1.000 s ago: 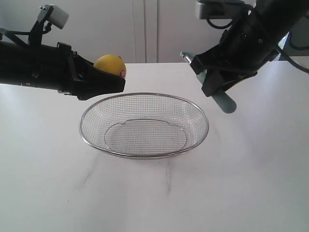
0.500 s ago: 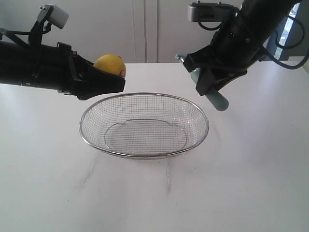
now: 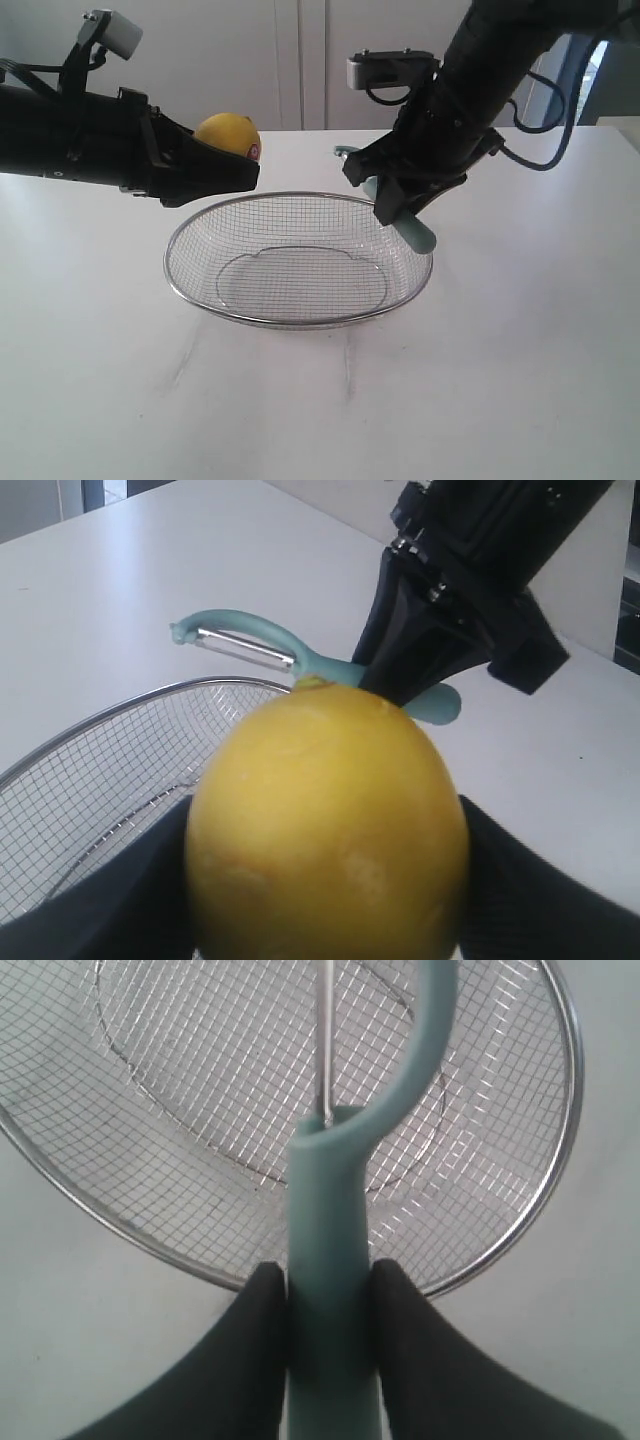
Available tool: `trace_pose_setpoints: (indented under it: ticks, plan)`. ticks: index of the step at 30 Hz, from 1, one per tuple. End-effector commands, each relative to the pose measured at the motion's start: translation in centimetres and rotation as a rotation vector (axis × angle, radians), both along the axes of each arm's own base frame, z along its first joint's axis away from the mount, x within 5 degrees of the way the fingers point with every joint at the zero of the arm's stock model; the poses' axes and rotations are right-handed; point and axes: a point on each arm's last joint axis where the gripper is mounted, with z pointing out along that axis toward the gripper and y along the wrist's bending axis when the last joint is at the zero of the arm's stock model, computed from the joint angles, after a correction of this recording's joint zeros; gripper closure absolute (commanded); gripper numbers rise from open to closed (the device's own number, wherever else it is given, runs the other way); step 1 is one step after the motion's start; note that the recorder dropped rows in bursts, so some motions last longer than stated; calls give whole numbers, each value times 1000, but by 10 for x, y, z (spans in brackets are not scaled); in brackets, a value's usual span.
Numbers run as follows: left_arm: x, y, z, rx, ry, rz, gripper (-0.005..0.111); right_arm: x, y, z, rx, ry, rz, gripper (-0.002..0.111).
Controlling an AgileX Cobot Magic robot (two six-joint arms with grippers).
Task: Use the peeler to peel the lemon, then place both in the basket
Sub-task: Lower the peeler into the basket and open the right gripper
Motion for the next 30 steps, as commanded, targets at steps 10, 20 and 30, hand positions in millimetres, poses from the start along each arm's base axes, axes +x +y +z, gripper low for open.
trace_pose_setpoints:
  ticks: [10, 20, 30]
  plan:
    - [-2, -1, 3, -28, 10, -1, 107, 28, 11, -23, 36, -130, -31, 108]
    - [-2, -1, 3, -28, 10, -1, 107, 39, 16, -44, 49, -138, -34, 108]
    - [-2, -1, 3, -28, 10, -1, 107, 37, 33, -67, 25, -117, 117, 108]
